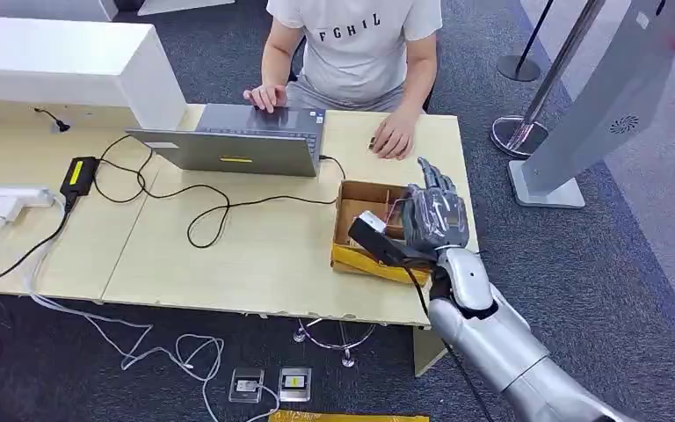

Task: Pass the card to the sensor for recognition and then transmit it.

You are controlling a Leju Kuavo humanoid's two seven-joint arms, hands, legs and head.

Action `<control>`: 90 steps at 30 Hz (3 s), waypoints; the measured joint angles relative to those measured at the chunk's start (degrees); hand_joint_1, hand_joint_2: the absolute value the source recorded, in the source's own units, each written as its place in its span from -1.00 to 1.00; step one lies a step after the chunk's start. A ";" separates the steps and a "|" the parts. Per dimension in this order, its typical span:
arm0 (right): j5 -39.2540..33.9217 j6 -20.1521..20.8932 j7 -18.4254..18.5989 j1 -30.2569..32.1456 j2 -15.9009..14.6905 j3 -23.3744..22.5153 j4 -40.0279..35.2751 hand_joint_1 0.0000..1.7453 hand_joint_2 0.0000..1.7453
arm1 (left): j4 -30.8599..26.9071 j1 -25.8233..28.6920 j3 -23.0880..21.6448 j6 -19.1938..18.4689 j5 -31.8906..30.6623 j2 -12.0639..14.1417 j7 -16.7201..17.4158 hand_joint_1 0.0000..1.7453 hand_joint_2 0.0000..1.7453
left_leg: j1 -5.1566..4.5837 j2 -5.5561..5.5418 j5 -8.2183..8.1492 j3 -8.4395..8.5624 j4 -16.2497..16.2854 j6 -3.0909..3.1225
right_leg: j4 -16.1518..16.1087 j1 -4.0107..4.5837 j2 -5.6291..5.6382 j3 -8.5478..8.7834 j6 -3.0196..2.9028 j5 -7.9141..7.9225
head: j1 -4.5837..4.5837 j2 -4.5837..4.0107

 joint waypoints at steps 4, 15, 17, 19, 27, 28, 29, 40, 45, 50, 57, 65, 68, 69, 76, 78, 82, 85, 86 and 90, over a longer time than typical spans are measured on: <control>6.28 -0.79 2.69 -1.63 -1.03 -0.22 -3.94 1.00 1.00 | 0.02 0.01 -0.02 0.00 -0.94 0.00 -0.42 -1.00 -1.00 | 0.00 0.00 0.00 0.01 0.00 0.00 | 0.00 0.00 0.01 0.00 0.00 0.00 | 0.00 0.00; 5.69 -3.00 2.32 -1.59 -1.59 -1.53 -6.52 1.00 1.00 | 0.20 0.01 -0.02 -0.50 -1.40 -0.02 -0.88 -1.00 -1.00 | 0.00 0.01 0.00 0.01 0.00 0.00 | 0.00 0.00 0.01 0.00 0.00 0.00 | 0.00 0.00; 5.34 -3.26 2.08 -1.56 -1.70 -1.57 -6.50 1.00 1.00 | 0.20 0.01 -0.02 -0.52 -1.51 -0.02 -0.88 -1.00 -1.00 | 0.00 0.01 0.00 0.01 0.00 0.00 | 0.00 0.00 0.01 0.00 0.00 0.00 | 0.00 0.00; 5.10 -3.43 2.02 -1.54 -1.75 -1.60 -6.34 1.00 1.00 | 0.24 0.01 -0.02 -0.55 -1.53 0.00 -0.88 -1.00 -1.00 | 0.00 0.01 0.00 0.00 0.00 0.00 | 0.00 0.00 0.01 0.00 0.00 0.00 | 0.00 0.00; 4.84 -3.45 1.43 -1.45 -1.81 -1.77 -5.95 1.00 1.00 | 0.33 0.01 -0.02 -0.83 -1.62 -0.02 -0.88 -1.00 -1.00 | 0.00 0.01 0.00 -0.01 0.00 0.00 | 0.00 0.00 0.01 0.00 0.00 0.00 | 0.00 0.00; 4.82 -3.46 1.40 -1.45 -1.81 -1.77 -5.86 1.00 1.00 | 0.33 0.01 -0.02 -0.85 -1.60 -0.02 -0.88 -1.00 -1.00 | 0.00 0.01 0.00 -0.01 0.00 0.00 | 0.00 0.00 0.00 0.00 0.00 0.00 | 0.00 0.00; 4.80 -3.45 1.29 -1.45 -1.81 -1.77 -5.82 1.00 1.00 | 0.33 0.01 -0.02 -0.85 -1.60 -0.02 -0.85 -1.00 -1.00 | 0.00 0.01 0.00 -0.01 0.00 0.00 | 0.00 0.00 0.00 0.00 0.00 0.00 | 0.00 0.00; 4.86 -4.09 0.53 -1.45 -1.77 -1.79 -4.83 0.86 1.00 | 0.33 0.01 -0.02 -0.76 -1.57 -0.02 -0.88 -1.00 -1.00 | 0.00 0.00 0.00 -0.02 0.00 0.00 | 0.00 0.00 -0.01 0.00 0.00 0.00 | 0.00 0.00; 6.79 -5.14 0.94 -1.46 -1.66 -1.77 -4.57 -0.96 1.00 | 0.35 0.00 -0.02 -0.76 -1.49 -0.02 -0.70 -1.00 -1.00 | 0.00 0.00 0.00 -0.03 0.00 0.00 | 0.00 0.00 -0.01 0.00 0.00 0.00 | 0.00 0.00; 8.32 -5.82 1.53 -1.46 -1.27 -1.75 -4.07 -1.00 1.00 | 0.33 0.00 0.00 -0.74 -1.38 -0.02 -0.68 -1.00 -1.00 | 0.00 -0.01 0.00 -0.03 0.00 0.00 | 0.00 0.00 0.00 0.00 0.00 0.00 | 0.00 0.00; 9.08 -5.68 2.17 -1.62 -0.63 -1.73 -3.44 -1.00 1.00 | 0.35 0.00 0.09 -0.79 -1.16 -0.04 -0.05 -1.00 -1.00 | 0.00 -0.01 0.00 -0.02 0.00 0.00 | 0.00 0.00 0.00 0.00 0.00 0.00 | 0.00 0.00; -10.60 -4.22 5.05 -1.47 -1.90 -6.66 -3.07 -1.00 1.00 | 0.55 0.08 0.94 -1.46 -0.42 -0.04 0.63 -1.00 -1.00 | -0.02 0.00 0.00 0.01 0.01 0.00 | -0.01 -0.01 0.01 -0.02 0.00 0.00 | 0.00 0.00; -21.82 -4.77 5.67 -0.43 -4.13 -10.72 -3.02 -1.00 1.00 | 0.83 0.22 1.31 -3.11 0.13 0.00 2.76 -1.00 -1.00 | -0.04 -0.01 -0.01 0.01 0.02 0.00 | -0.02 -0.03 -0.02 -0.01 0.00 0.00 | -0.02 0.00; -25.66 -5.03 5.56 0.04 -4.92 -12.18 -3.02 -1.00 1.00 | 0.92 0.34 1.36 -3.39 0.17 0.04 3.30 -1.00 -1.00 | -0.04 -0.01 -0.01 0.00 0.03 0.00 | -0.02 -0.03 -0.02 -0.01 0.00 0.00 | 0.00 0.00; -39.90 -7.48 3.17 1.74 -8.18 -18.26 -3.20 -1.00 1.00 | 1.29 0.49 1.60 -3.63 0.63 0.11 4.35 -1.00 -1.00 | -0.01 0.14 -0.06 0.09 0.03 -0.07 | -0.02 -0.01 0.18 -0.06 0.00 0.00 | 0.00 0.00; -49.78 -9.38 2.78 2.61 -9.58 -20.07 -3.59 -1.00 1.00 | 1.29 0.47 2.17 -3.45 0.96 0.07 4.61 -1.00 -1.00 | -0.01 0.02 -0.05 0.07 0.03 -0.06 | -0.02 -0.01 0.11 -0.06 0.00 0.00 | 0.00 0.00; -58.16 -10.98 2.50 4.40 -14.93 -22.06 -4.03 -1.00 1.00 | 1.29 0.84 2.75 -3.37 1.09 -0.02 4.85 -1.00 -1.00 | -0.03 0.01 -0.06 -0.01 0.03 -0.06 | -0.03 -0.02 0.02 -0.03 0.00 0.00 | 0.00 0.00; -61.78 -12.70 2.15 6.80 -18.19 -23.61 -4.49 -1.00 1.00 | 1.29 0.84 2.91 -2.54 1.51 -0.06 4.85 -1.00 -1.00 | -0.04 0.08 -0.11 0.05 0.03 -0.03 | -0.05 -0.04 0.16 -0.04 0.00 0.00 | 0.00 0.00; -62.77 -12.77 1.77 7.83 -19.13 -24.02 -4.64 -1.00 1.00 | 1.29 0.82 3.00 -2.27 1.64 -0.09 4.85 -1.00 -1.00 | -0.04 0.10 -0.11 0.05 0.04 -0.03 | -0.07 -0.04 0.14 -0.05 0.01 -0.01 | -0.04 0.00; -76.53 -5.78 -9.81 15.63 -22.60 -27.83 -3.74 -1.00 -1.00 | 1.29 0.91 4.16 -1.20 3.32 -0.79 6.25 -1.00 -1.00 | 0.09 -0.13 -0.28 0.09 0.03 0.06 | -0.14 0.12 -0.14 0.17 -0.07 -0.17 | 0.02 0.00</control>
